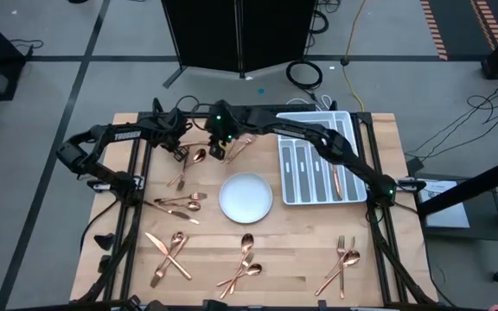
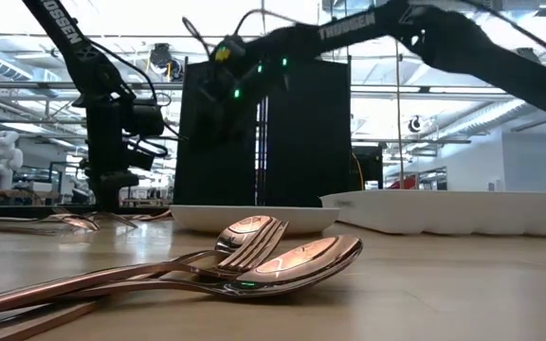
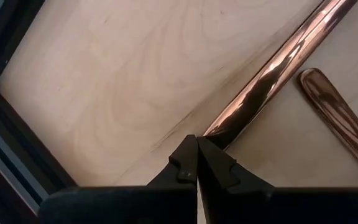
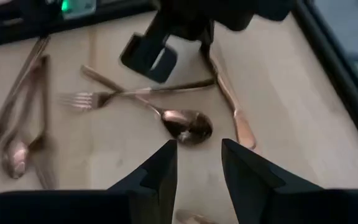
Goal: Sort silverware
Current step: Put the knife in the silverware tray
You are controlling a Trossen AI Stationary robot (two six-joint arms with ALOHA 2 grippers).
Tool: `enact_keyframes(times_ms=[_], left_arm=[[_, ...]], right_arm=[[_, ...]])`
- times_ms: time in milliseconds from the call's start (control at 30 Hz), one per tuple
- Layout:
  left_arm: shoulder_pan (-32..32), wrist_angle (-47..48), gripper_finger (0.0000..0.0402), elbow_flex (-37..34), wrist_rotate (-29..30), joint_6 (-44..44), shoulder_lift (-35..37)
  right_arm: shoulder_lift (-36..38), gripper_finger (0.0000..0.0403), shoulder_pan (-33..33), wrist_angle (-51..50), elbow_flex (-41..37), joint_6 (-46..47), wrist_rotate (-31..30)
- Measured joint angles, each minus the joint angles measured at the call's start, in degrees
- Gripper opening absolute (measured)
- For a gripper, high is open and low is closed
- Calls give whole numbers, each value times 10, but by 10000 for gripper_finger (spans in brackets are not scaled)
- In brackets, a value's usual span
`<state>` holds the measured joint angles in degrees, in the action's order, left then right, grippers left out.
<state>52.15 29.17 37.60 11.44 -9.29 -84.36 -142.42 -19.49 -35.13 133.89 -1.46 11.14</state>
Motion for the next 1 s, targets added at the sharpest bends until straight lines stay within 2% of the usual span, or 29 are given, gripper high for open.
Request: enact_keyframes(times_ms=[100, 333, 667, 800, 1000], left_arm=[[2, -3, 0, 0, -5, -2, 0], [12, -21, 0, 1, -43, -20, -9], [17, -24, 0, 1, -82, -47, -11], [25, -25, 0, 1, -86, -49, -12], [31, -30, 0, 1, -88, -50, -12]], right_arm=[[-11, 116, -5, 44, -29, 13, 27], [-50, 116, 5, 103, -28, 19, 18], [-87, 113, 15, 133, -28, 4, -83], [-87, 105, 27, 142, -28, 1, -178], [-79, 100, 28, 125, -24, -9, -183]])
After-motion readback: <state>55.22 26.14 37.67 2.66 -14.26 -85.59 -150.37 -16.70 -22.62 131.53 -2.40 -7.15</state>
